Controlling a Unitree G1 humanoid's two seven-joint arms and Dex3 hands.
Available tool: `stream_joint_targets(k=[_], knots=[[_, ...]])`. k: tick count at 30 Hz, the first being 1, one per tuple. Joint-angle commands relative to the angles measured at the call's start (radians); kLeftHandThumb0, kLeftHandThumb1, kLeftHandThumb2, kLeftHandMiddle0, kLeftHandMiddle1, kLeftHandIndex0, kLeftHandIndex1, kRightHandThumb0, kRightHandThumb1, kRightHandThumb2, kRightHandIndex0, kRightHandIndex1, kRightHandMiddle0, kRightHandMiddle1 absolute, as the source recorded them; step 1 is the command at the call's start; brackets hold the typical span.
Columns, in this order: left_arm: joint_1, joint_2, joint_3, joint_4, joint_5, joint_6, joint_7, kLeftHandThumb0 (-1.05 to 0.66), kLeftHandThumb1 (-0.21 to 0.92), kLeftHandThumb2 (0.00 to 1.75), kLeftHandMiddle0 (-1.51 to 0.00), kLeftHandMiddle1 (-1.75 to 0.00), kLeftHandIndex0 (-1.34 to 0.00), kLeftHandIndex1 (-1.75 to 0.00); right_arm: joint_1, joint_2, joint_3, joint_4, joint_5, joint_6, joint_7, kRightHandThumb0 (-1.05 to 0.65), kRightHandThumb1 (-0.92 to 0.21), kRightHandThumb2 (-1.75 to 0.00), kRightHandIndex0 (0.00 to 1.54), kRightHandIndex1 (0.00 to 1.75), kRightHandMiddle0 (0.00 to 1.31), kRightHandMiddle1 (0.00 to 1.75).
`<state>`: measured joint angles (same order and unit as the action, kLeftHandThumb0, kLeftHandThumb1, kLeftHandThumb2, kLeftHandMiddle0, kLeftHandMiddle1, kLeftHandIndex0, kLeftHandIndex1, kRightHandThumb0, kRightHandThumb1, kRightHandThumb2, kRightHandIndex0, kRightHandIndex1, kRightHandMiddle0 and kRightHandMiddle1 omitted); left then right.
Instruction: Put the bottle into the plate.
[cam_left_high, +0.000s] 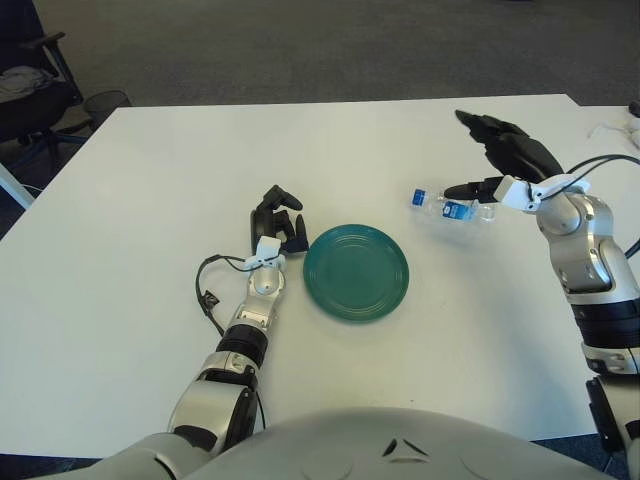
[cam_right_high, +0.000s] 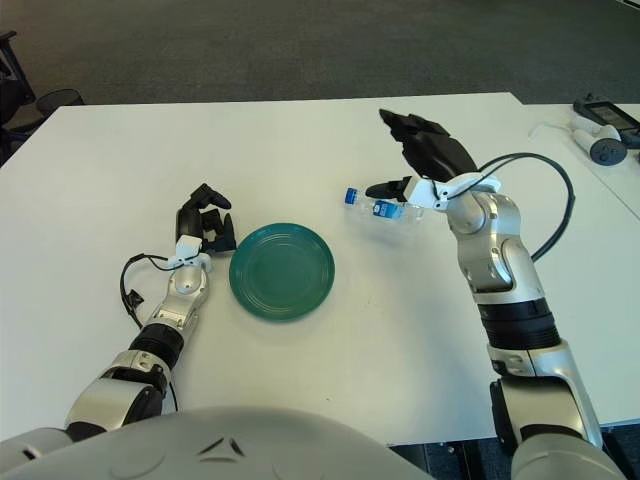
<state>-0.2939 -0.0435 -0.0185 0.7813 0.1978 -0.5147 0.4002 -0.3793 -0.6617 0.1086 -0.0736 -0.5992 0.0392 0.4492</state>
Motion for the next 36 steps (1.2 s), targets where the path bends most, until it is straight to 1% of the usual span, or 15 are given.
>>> stream_joint_targets(k=[1,3,5,10,12,16,20,24,28,36], knots=[[0.054,0.006,0.002,0.038,-0.009,0.037,-0.023,-0.58,0.06,1.63,-1.35,-1.75,-0.82,-1.75,-0.051,-0.043,0.033,0.147,-0.016,-0.065,-0.011,-1.05,-0.92,-0.14,0.0,0.0,0.0,0.0],[0.053,0.005,0.003,0.039,-0.01,0.035,-0.023,-0.58,0.08,1.61,-1.35,-1.75,-0.81,-1.75,-0.069,-0.055,0.056,0.253,-0.03,-0.121,-0.046,-1.05,-0.92,-0.15,0.0,0.0,0.0,0.0],[0.052,0.005,0.003,0.042,-0.01,0.034,-0.02,-0.57,0.08,1.6,-1.35,-1.75,-0.81,-1.75,-0.079,-0.06,0.068,0.282,-0.036,-0.143,-0.054,-1.05,-0.92,-0.15,0.0,0.0,0.0,0.0],[0.049,0.007,0.002,0.047,-0.003,0.048,-0.012,-0.57,0.08,1.6,-1.34,-1.75,-0.8,-1.75,-0.109,-0.09,0.111,0.348,-0.04,-0.213,-0.023,-1.05,-0.92,-0.18,0.0,0.0,0.0,0.0],[0.051,0.007,0.002,0.044,-0.004,0.049,-0.012,-0.57,0.08,1.6,-1.34,-1.75,-0.8,-1.75,-0.122,-0.107,0.129,0.374,-0.032,-0.25,0.01,-1.05,-0.92,-0.19,0.0,0.0,0.0,0.0],[0.049,0.009,0.004,0.049,-0.005,0.045,-0.013,-0.57,0.08,1.61,-1.33,-1.75,-0.81,-1.75,-0.144,-0.118,0.153,0.412,-0.016,-0.294,0.066,-1.05,-0.92,-0.18,0.0,0.0,0.0,0.0],[0.046,0.01,0.007,0.053,-0.006,0.05,-0.01,-0.58,0.08,1.61,-1.33,-1.75,-0.81,-1.75,-0.15,-0.109,0.18,0.431,-0.028,-0.306,0.092,-1.05,-0.91,-0.16,0.0,0.0,0.0,0.0],[0.046,0.007,0.01,0.052,-0.008,0.054,-0.008,-0.58,0.07,1.61,-1.33,-1.75,-0.81,-1.75,-0.154,-0.09,0.224,0.478,-0.069,-0.325,0.072,-1.05,-0.91,-0.13,0.0,0.0,0.0,0.0],[0.049,0.004,0.01,0.045,-0.007,0.052,-0.007,-0.58,0.08,1.61,-1.34,-1.75,-0.81,-1.75,-0.161,-0.09,0.242,0.496,-0.08,-0.337,0.062,-1.05,-0.92,-0.11,0.0,0.0,0.0,0.0],[0.047,0.007,0.009,0.055,-0.011,0.027,-0.021,-0.58,0.08,1.61,-1.34,-1.75,-0.81,-1.75,-0.172,-0.076,0.275,0.54,-0.114,-0.338,0.028,-1.05,-0.92,-0.17,0.0,0.0,0.0,0.0]])
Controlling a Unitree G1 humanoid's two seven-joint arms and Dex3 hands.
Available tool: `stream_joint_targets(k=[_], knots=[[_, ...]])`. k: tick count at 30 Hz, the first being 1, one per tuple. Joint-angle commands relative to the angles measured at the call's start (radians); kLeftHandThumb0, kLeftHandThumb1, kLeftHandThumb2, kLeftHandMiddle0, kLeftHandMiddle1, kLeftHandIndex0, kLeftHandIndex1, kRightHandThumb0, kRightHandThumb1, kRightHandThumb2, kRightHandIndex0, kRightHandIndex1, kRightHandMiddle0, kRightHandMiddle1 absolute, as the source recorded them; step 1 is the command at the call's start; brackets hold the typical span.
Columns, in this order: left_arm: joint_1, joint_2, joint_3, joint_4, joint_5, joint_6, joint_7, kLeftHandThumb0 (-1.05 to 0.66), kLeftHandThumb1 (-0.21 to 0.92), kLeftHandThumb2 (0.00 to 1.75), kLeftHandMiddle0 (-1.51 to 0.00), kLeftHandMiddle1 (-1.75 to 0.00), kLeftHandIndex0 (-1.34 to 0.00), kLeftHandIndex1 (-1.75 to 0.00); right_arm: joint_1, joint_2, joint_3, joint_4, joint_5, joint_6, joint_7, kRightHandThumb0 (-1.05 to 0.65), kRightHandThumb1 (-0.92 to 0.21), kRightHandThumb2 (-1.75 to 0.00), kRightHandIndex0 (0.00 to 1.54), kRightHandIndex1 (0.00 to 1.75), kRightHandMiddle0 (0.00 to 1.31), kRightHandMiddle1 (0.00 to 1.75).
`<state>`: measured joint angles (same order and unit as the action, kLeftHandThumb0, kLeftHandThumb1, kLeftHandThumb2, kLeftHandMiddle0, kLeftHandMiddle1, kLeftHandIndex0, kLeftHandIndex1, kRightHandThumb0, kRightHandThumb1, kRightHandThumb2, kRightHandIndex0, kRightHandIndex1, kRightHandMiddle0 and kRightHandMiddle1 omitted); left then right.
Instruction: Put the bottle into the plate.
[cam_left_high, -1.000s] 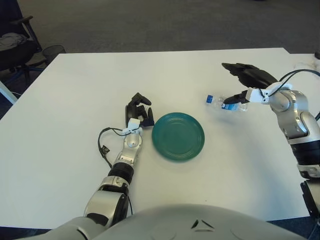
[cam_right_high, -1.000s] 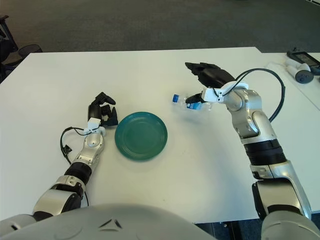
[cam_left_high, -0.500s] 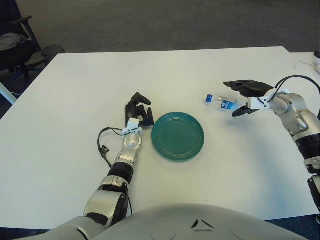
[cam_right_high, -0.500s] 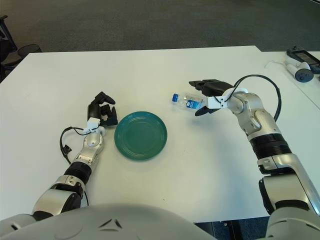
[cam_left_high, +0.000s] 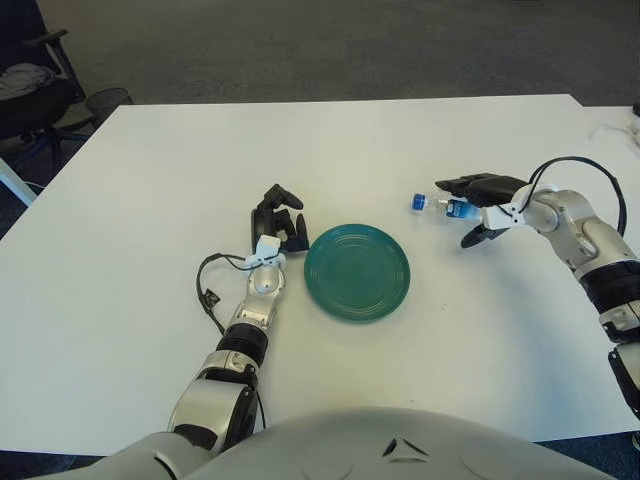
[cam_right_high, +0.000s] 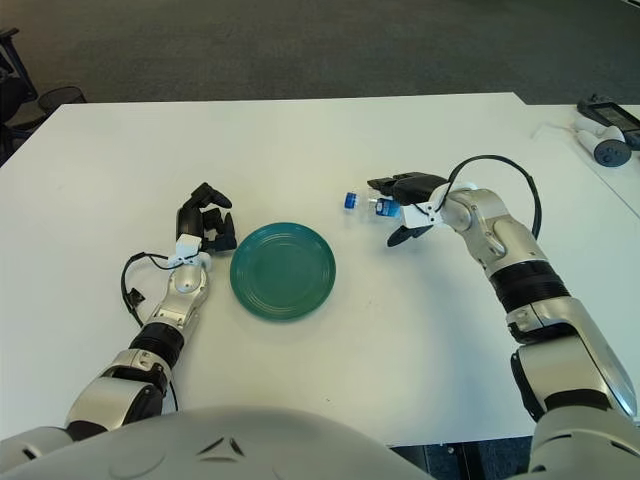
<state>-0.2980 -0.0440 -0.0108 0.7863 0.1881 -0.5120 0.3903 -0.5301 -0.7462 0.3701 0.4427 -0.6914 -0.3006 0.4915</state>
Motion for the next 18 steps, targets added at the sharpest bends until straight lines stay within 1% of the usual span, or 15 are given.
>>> stream_joint_targets(k=[1,14,18], knots=[[0.051,0.008,0.001,0.051,-0.003,0.023,-0.015,-0.58,0.08,1.61,-1.34,-1.75,-0.81,-1.75,-0.023,0.009,0.018,0.03,-0.025,0.002,-0.016,-1.05,-0.92,-0.17,0.0,0.0,0.0,0.0],[0.053,0.013,0.007,0.047,-0.012,0.034,-0.025,-0.58,0.06,1.63,-1.34,-1.75,-0.82,-1.75,-0.047,0.025,0.046,0.089,-0.041,-0.005,-0.041,-1.05,-0.92,-0.25,0.0,0.0,0.0,0.0],[0.054,0.015,0.008,0.049,-0.014,0.022,-0.028,-0.59,0.06,1.63,-1.34,-1.75,-0.82,-1.75,-0.06,0.033,0.052,0.125,-0.04,-0.013,-0.06,-1.05,-0.92,-0.25,0.0,0.0,0.0,0.0]])
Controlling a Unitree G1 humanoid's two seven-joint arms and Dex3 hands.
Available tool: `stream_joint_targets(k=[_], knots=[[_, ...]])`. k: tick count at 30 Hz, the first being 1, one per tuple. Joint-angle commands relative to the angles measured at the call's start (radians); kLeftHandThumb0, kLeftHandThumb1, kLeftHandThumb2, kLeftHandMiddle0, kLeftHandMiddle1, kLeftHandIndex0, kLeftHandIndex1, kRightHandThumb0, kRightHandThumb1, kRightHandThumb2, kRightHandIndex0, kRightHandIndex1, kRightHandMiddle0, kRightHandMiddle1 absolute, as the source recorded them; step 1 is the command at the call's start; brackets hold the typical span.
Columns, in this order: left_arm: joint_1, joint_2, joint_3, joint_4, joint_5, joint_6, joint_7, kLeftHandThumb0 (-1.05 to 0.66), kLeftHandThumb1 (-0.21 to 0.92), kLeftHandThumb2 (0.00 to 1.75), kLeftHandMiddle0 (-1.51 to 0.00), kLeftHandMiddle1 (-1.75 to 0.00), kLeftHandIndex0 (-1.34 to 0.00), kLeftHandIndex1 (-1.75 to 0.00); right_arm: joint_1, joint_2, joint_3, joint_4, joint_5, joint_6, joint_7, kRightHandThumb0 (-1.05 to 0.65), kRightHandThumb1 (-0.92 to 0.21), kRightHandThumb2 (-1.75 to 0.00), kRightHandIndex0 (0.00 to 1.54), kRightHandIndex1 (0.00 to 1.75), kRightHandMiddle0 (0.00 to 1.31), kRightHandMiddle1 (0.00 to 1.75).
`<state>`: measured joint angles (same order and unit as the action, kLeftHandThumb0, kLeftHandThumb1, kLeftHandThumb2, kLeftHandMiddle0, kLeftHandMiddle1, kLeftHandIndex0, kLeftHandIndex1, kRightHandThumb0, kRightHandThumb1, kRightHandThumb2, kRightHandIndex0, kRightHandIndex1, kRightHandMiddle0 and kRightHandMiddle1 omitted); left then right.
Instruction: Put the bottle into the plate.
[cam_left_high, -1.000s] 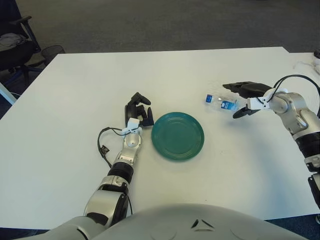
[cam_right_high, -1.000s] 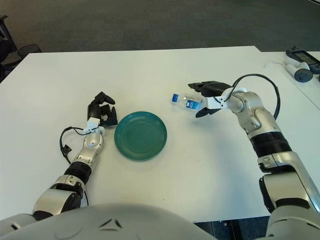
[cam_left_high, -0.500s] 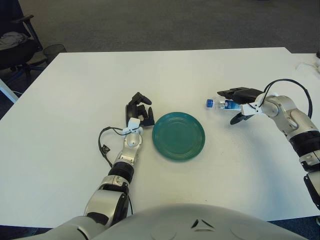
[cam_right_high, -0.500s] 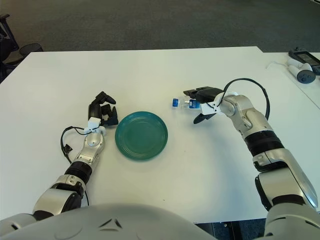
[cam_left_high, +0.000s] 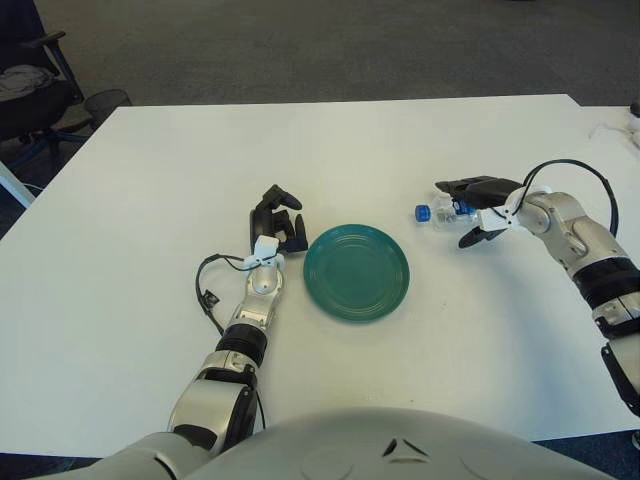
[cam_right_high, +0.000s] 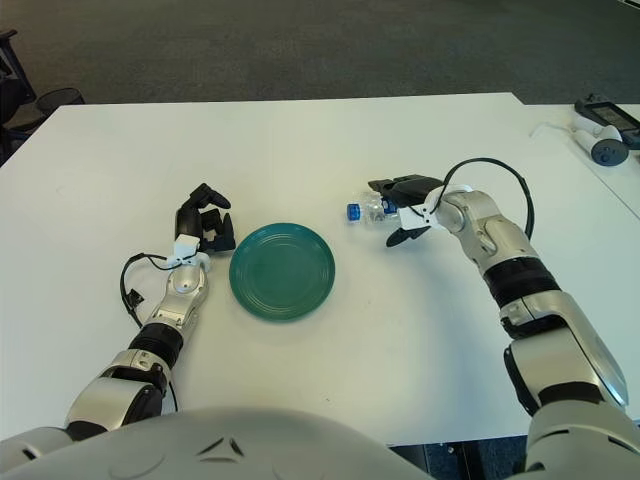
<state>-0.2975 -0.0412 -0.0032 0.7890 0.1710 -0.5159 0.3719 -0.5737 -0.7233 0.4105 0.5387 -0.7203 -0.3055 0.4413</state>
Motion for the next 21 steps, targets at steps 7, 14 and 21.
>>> stream_joint_targets(k=[7,14,21], knots=[[0.054,0.016,0.0,0.05,-0.003,0.02,-0.027,-0.59,0.06,1.63,-1.34,-1.75,-0.82,-1.75,-0.041,0.032,0.016,0.113,0.002,-0.029,-0.061,-1.05,-0.92,-0.26,0.0,0.0,0.0,0.0],[0.057,0.016,0.004,0.048,-0.009,0.012,-0.038,-0.58,0.08,1.61,-1.34,-1.75,-0.81,-1.75,-0.063,0.062,0.011,0.205,0.014,-0.028,-0.105,-1.05,-0.92,-0.25,0.0,0.0,0.01,0.01],[0.058,0.019,0.008,0.045,-0.006,0.023,-0.036,-0.57,0.08,1.6,-1.33,-1.75,-0.8,-1.75,-0.083,0.08,0.011,0.267,0.019,-0.022,-0.123,-1.05,-0.92,-0.3,0.0,0.0,0.01,0.01]])
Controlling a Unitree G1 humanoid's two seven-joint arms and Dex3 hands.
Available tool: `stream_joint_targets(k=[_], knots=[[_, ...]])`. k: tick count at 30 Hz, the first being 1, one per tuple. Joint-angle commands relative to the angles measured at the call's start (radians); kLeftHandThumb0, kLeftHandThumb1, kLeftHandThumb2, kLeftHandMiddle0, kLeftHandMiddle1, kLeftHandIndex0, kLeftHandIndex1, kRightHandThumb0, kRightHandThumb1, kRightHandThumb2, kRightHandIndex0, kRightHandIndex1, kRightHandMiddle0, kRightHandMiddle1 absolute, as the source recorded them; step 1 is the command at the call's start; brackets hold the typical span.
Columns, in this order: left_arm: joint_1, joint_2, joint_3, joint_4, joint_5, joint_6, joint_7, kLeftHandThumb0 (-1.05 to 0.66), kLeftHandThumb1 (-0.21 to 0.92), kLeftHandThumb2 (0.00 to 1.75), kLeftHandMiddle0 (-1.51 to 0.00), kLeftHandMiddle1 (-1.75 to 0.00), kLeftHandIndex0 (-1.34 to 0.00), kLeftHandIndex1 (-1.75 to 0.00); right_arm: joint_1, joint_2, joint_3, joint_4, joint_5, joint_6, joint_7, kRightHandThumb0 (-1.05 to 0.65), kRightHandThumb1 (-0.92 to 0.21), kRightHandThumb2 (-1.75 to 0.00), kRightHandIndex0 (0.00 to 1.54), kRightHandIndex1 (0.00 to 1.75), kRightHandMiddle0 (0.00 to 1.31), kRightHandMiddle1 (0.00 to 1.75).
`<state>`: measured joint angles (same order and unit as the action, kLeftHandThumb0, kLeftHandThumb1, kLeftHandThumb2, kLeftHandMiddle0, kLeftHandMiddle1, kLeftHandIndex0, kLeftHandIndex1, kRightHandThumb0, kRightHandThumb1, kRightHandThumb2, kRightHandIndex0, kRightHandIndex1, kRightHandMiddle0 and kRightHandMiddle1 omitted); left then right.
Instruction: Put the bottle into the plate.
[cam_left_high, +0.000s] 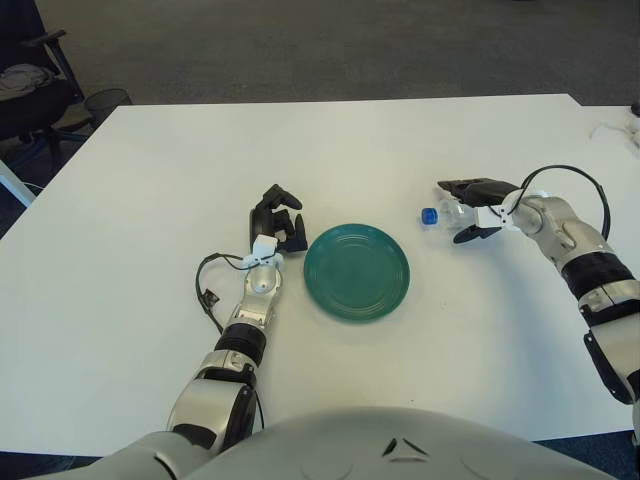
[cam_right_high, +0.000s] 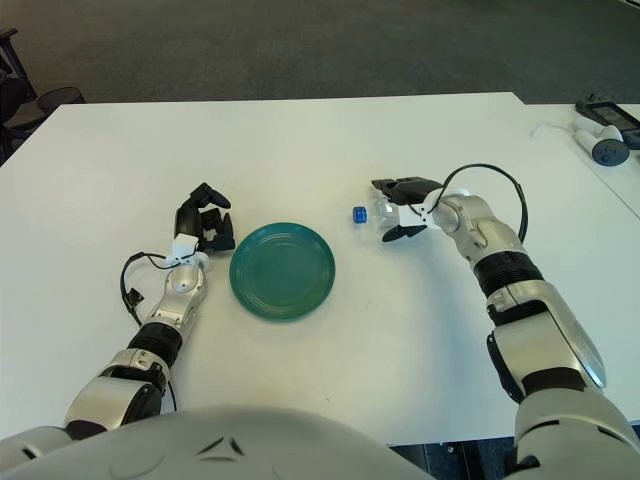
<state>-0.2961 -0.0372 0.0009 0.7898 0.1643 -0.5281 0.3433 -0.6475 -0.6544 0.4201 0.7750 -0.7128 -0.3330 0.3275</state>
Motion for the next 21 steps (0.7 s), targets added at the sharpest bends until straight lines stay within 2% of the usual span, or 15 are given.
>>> stream_joint_targets(k=[1,7,12,16,18,19,21], knots=[[0.058,0.016,0.004,0.042,0.001,0.041,-0.007,-0.57,0.08,1.6,-1.33,-1.75,-0.8,-1.75,-0.014,0.016,0.001,0.049,0.013,0.007,-0.015,-1.05,-0.92,-0.3,0.0,0.0,0.01,0.02],[0.064,0.016,0.005,0.026,0.0,0.058,-0.006,-0.57,0.09,1.6,-1.32,-1.75,-0.8,-1.75,-0.031,0.031,0.011,0.13,0.009,0.001,-0.053,-1.05,-0.92,-0.33,0.0,0.0,0.05,0.05],[0.069,0.016,0.005,0.015,0.003,0.061,-0.002,-0.57,0.09,1.6,-1.32,-1.75,-0.8,-1.75,-0.047,0.049,0.035,0.204,-0.007,-0.007,-0.09,-1.05,-0.92,-0.3,0.01,0.01,0.01,0.25],[0.075,0.017,0.003,0.005,0.004,0.068,-0.006,-0.56,0.1,1.58,-1.32,-1.75,-0.79,-1.75,-0.059,0.054,0.058,0.23,-0.015,-0.009,-0.084,-1.05,-0.92,-0.27,0.03,0.02,0.0,0.31],[0.076,0.017,0.002,0.001,0.004,0.071,-0.007,-0.56,0.11,1.58,-1.32,-1.75,-0.78,-1.75,-0.065,0.056,0.067,0.24,-0.016,-0.011,-0.077,-1.05,-0.92,-0.25,0.06,0.03,0.0,0.4],[0.076,0.016,0.002,-0.001,0.004,0.071,-0.007,-0.56,0.11,1.57,-1.32,-1.75,-0.78,-1.75,-0.067,0.056,0.072,0.244,-0.015,-0.012,-0.074,-1.05,-0.92,-0.21,0.08,0.07,0.0,0.5],[0.077,0.015,0.003,-0.004,0.002,0.073,-0.007,-0.55,0.12,1.56,-1.32,-1.75,-0.77,-1.75,-0.072,0.058,0.08,0.25,-0.016,-0.011,-0.063,-1.04,-0.91,-0.15,0.04,0.34,0.0,0.73]])
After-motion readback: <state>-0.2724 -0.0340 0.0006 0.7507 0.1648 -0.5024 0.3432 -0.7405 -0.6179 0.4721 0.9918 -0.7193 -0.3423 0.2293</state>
